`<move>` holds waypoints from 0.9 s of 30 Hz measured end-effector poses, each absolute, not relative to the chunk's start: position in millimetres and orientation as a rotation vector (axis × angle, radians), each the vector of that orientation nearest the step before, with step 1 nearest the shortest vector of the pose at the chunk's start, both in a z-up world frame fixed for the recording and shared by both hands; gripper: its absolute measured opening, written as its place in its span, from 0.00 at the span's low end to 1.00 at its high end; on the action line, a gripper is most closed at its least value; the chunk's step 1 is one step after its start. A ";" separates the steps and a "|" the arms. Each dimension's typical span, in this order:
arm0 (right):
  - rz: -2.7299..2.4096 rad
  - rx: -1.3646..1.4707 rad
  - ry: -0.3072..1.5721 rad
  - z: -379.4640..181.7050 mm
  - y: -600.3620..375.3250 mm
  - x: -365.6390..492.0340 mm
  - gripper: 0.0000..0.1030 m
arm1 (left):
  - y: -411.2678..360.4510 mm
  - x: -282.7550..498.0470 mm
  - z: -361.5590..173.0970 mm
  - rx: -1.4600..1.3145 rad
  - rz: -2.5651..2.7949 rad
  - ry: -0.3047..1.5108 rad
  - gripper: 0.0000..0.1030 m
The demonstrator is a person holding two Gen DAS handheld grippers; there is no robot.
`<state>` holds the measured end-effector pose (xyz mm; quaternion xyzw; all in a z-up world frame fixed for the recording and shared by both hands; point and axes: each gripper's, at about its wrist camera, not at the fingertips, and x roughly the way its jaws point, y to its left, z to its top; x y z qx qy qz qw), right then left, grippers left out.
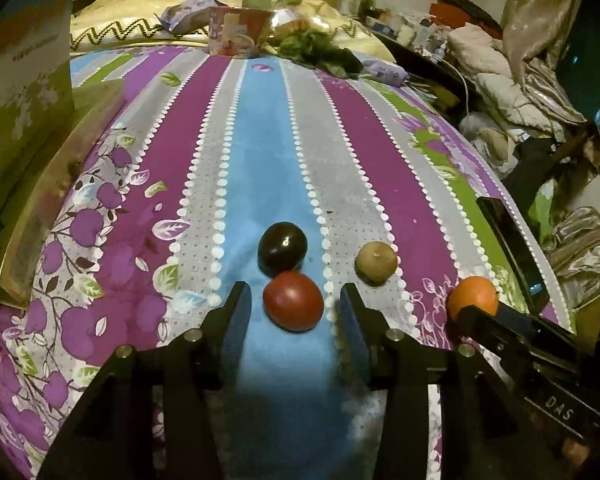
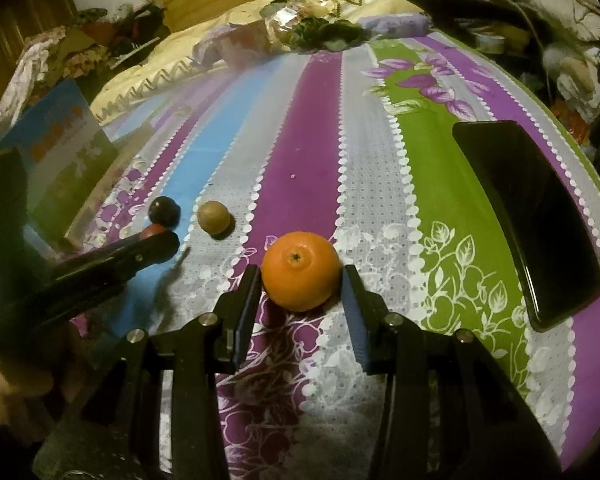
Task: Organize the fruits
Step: 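Close the left tool on the red tomato and lift it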
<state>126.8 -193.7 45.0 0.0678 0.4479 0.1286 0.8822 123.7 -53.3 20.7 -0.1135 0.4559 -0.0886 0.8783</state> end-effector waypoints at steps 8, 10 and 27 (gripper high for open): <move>0.236 0.118 0.933 44.6 -189.6 129.1 0.39 | -50.8 120.4 21.8 -0.213 -0.152 0.943 0.28; 0.226 0.127 0.929 47.6 -191.2 127.6 0.39 | -48.7 115.5 26.4 -0.208 -0.148 0.943 0.28; 0.329 0.093 0.858 158.8 -121.8 93.6 0.39 | 43.9 37.9 175.5 -0.162 -0.018 0.838 0.28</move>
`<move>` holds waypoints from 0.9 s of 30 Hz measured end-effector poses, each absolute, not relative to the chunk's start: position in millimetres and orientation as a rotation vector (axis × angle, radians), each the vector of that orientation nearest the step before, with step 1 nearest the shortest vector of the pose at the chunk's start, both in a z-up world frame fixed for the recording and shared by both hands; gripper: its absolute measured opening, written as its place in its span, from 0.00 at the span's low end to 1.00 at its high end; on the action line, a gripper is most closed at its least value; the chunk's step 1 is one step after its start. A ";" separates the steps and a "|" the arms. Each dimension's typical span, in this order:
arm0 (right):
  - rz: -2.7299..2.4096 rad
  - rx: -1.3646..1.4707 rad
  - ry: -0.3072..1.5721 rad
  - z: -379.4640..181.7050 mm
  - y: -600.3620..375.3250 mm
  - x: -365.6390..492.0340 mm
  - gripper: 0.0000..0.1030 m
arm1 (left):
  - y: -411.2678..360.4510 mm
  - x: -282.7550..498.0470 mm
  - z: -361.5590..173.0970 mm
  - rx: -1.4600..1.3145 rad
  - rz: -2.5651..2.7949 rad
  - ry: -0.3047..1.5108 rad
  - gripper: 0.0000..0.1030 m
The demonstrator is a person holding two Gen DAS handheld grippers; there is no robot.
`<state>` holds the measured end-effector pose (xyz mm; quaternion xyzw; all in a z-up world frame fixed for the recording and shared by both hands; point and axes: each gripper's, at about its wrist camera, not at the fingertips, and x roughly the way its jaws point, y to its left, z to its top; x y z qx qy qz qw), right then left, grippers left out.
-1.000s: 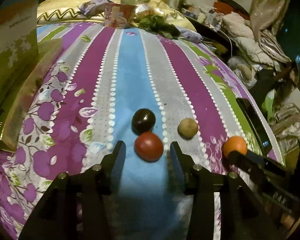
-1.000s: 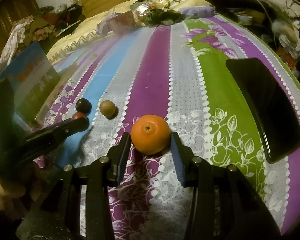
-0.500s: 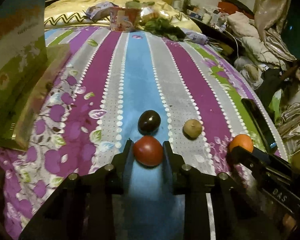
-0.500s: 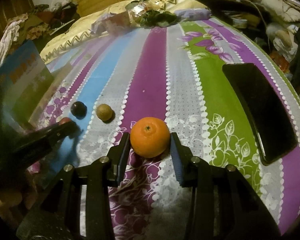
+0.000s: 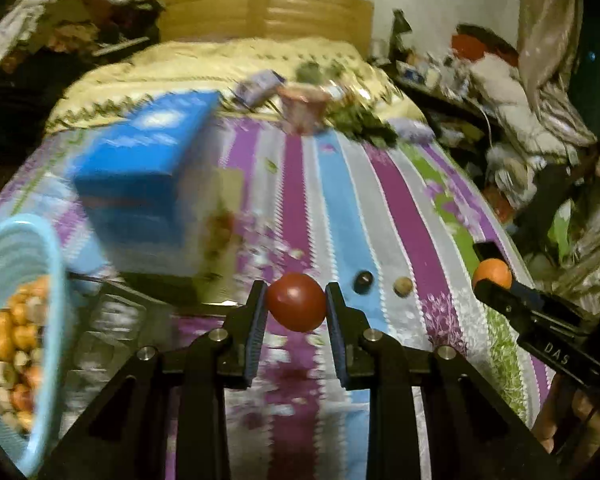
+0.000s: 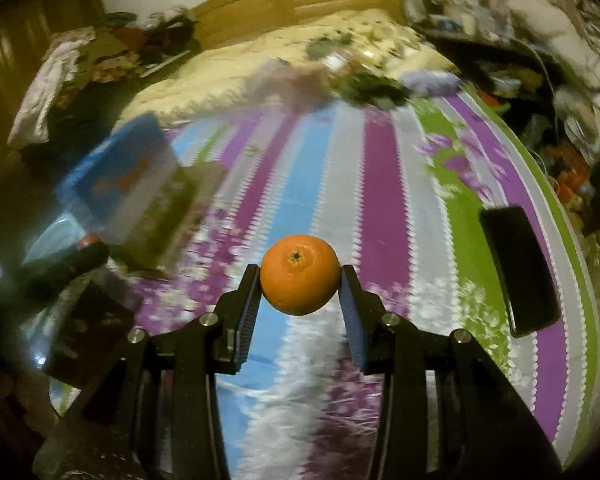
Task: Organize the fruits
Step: 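Close the left tool on the red tomato and lift it, then carry the orange in the right tool and tomato in the left tool over the basket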
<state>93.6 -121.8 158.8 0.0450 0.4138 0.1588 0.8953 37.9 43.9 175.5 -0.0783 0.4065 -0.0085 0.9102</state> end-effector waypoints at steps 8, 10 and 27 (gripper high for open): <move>0.439 0.042 0.832 201.3 -53.1 83.0 0.39 | 122.3 -4.2 224.5 -0.228 0.092 0.775 0.28; 0.475 0.029 0.828 210.5 -32.9 80.5 0.39 | 143.5 -13.4 231.2 -0.247 0.121 0.769 0.28; 0.764 -0.110 0.863 245.8 156.3 62.1 0.39 | 335.1 -103.4 245.7 -0.385 0.429 0.758 0.28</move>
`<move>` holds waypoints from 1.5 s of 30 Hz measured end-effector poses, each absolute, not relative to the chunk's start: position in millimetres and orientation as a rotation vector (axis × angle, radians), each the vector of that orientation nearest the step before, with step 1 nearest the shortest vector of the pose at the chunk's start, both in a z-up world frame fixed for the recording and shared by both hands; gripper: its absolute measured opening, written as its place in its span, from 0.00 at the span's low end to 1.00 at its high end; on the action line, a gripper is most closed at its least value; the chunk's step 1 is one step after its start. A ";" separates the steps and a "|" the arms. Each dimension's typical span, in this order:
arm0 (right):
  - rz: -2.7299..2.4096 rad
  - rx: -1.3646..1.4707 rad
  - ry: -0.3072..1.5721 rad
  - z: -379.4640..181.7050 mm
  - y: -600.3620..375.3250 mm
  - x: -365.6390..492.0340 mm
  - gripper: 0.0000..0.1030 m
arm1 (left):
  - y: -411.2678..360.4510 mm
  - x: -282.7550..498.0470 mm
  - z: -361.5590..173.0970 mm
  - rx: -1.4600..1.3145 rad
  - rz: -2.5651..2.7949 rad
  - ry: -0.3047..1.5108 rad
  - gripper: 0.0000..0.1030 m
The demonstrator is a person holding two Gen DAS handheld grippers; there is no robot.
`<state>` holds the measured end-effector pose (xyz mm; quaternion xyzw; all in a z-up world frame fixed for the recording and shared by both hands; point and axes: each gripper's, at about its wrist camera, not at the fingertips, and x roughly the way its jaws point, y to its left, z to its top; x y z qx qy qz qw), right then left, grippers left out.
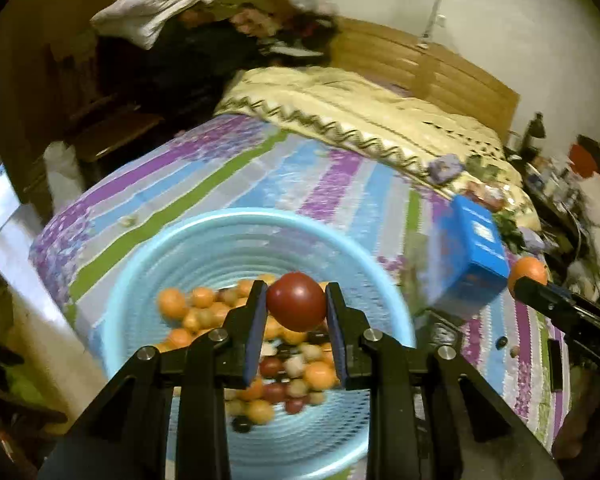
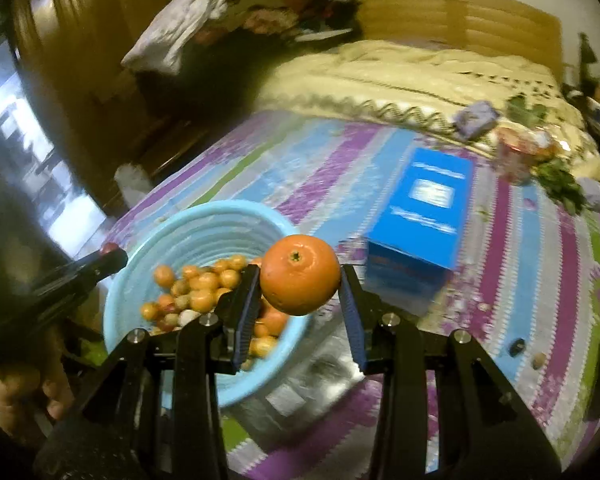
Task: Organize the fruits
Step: 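Carry the orange in the right tool and tomato in the left tool over the basket, then open both tools to drop the orange and tomato into the basket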
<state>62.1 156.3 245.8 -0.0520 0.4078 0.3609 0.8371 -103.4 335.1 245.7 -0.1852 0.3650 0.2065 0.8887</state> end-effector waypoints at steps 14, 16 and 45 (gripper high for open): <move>0.840 -0.301 1.098 212.3 256.6 62.7 0.39 | 395.1 -111.2 210.5 -0.477 0.459 0.911 0.28; 0.837 -0.317 1.105 210.9 262.7 59.6 0.39 | 399.1 -112.3 207.4 -0.478 0.465 0.916 0.28; 0.805 -0.325 1.125 198.5 269.7 67.8 0.39 | 417.1 -114.1 187.3 -0.508 0.469 0.943 0.28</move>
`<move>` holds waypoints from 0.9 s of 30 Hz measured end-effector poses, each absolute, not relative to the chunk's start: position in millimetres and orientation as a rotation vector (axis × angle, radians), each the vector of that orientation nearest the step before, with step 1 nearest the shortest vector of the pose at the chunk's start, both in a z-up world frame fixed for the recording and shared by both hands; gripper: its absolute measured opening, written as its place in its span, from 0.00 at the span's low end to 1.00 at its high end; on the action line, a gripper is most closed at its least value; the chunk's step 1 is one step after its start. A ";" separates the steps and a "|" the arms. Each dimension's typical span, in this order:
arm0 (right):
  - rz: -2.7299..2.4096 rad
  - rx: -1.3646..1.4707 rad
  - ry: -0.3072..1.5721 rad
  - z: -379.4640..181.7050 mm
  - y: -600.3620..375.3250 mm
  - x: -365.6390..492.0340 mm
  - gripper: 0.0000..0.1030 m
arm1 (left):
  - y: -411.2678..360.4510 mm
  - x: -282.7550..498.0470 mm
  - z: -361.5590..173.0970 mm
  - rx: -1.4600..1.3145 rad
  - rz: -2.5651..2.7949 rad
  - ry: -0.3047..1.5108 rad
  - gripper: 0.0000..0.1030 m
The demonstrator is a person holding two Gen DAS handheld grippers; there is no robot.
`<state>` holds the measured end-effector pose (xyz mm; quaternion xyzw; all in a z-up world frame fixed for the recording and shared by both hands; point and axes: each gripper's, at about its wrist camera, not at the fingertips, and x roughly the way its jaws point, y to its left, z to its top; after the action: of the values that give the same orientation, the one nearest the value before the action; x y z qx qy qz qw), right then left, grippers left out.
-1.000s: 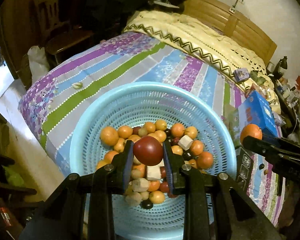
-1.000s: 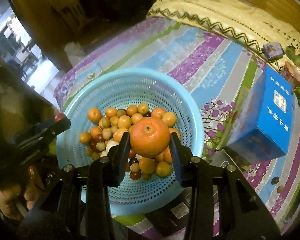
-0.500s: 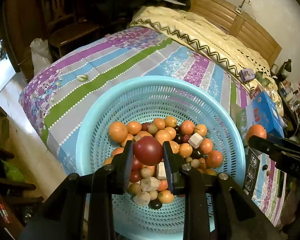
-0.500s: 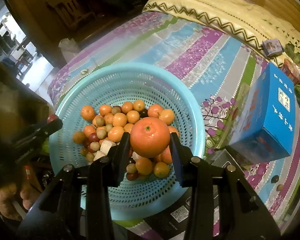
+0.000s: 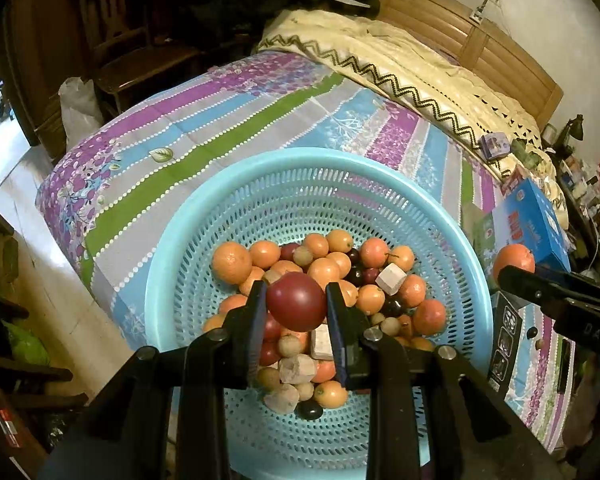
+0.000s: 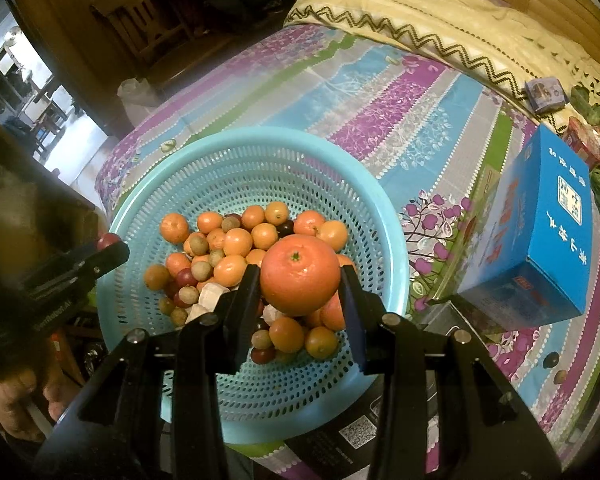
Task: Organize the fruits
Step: 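Open both tools to drop the orange and tomato into the basket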
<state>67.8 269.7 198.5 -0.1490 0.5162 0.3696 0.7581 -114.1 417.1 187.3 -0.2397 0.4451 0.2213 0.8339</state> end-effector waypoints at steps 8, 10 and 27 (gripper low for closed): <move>0.801 -0.331 1.115 200.0 269.2 70.1 0.39 | 421.0 -118.7 182.9 -0.512 0.485 0.940 0.28; 0.794 -0.328 1.116 199.4 268.5 71.9 0.39 | 422.5 -120.3 182.7 -0.516 0.489 0.940 0.28; 0.807 -0.332 1.105 198.5 269.9 69.2 0.41 | 419.5 -118.0 186.1 -0.503 0.491 0.938 0.29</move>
<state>69.2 269.9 198.5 -0.1525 0.5079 0.3711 0.7623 -118.0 419.5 186.1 -0.2372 0.4425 0.2315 0.8333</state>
